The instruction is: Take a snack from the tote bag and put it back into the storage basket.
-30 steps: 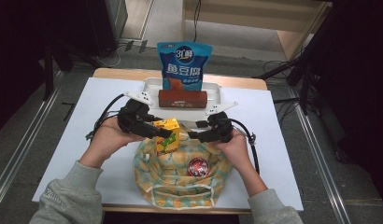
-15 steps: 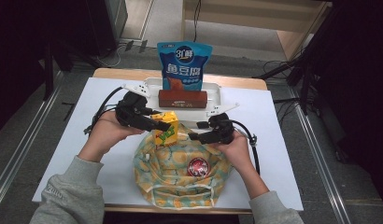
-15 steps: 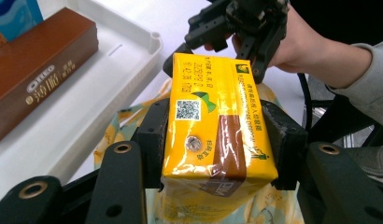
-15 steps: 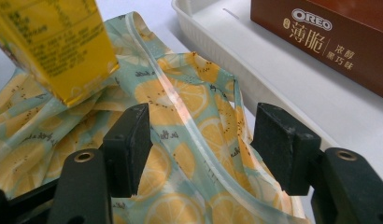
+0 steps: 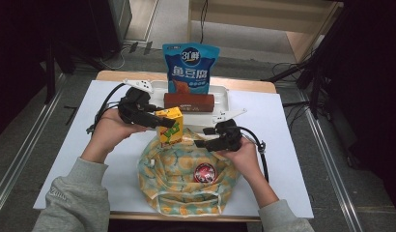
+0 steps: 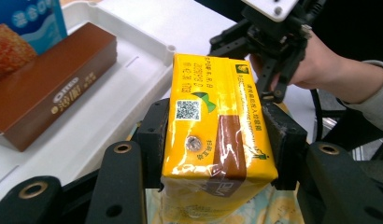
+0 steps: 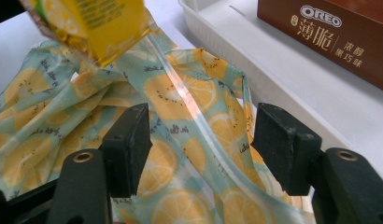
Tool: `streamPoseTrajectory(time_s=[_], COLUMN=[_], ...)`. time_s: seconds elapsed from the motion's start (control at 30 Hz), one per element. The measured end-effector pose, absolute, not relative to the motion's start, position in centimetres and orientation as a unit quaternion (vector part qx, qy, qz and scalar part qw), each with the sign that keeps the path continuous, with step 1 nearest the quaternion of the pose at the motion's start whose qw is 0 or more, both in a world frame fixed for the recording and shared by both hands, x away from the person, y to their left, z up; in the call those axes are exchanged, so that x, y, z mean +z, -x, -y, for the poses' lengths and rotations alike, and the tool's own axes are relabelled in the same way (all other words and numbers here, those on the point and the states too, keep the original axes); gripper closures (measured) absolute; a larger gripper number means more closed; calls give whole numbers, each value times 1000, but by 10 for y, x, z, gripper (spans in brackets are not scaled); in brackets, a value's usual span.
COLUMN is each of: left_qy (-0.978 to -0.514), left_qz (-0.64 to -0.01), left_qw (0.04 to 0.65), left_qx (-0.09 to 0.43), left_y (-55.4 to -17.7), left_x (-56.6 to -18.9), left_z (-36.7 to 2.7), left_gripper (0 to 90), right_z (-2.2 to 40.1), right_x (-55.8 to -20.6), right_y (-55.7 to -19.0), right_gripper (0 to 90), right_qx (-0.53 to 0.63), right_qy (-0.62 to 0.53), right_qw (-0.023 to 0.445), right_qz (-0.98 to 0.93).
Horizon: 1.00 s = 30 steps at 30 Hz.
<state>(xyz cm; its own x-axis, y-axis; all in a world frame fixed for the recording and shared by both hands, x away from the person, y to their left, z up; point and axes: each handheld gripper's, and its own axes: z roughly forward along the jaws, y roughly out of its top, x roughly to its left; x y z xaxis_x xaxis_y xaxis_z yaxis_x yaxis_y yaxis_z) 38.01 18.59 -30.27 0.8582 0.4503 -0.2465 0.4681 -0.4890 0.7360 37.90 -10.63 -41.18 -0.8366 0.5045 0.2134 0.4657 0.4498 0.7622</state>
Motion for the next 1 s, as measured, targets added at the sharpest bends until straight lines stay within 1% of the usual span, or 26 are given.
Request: streamPoseTrajectory(time_s=[0.33, 0.6, 0.73, 0.9, 1.0], left_qy=[-854, -847, -847, -843, -840], left_qz=[-283, -299, -307, -310, -314], left_qw=[436, 439, 432, 437, 439], left_qx=[19, 31, 47, 44, 52], left_y=[-391, -399, -402, -406, -409], left_x=[-303, -305, -305, -305, -306], left_z=[-199, -209, -215, -218, -221], left_gripper=[514, 515, 515, 515, 515], right_z=[107, 111, 113, 112, 111], right_x=[-412, -411, -412, -412, -413], right_y=[-375, -372, -371, -369, -368], right_gripper=[375, 375, 375, 375, 374], right_qx=[441, 445, 445, 444, 444], right_qy=[-284, -286, -286, -287, -288], right_qw=[23, 27, 25, 24, 22], right_qz=[-851, -848, -848, -848, -848])
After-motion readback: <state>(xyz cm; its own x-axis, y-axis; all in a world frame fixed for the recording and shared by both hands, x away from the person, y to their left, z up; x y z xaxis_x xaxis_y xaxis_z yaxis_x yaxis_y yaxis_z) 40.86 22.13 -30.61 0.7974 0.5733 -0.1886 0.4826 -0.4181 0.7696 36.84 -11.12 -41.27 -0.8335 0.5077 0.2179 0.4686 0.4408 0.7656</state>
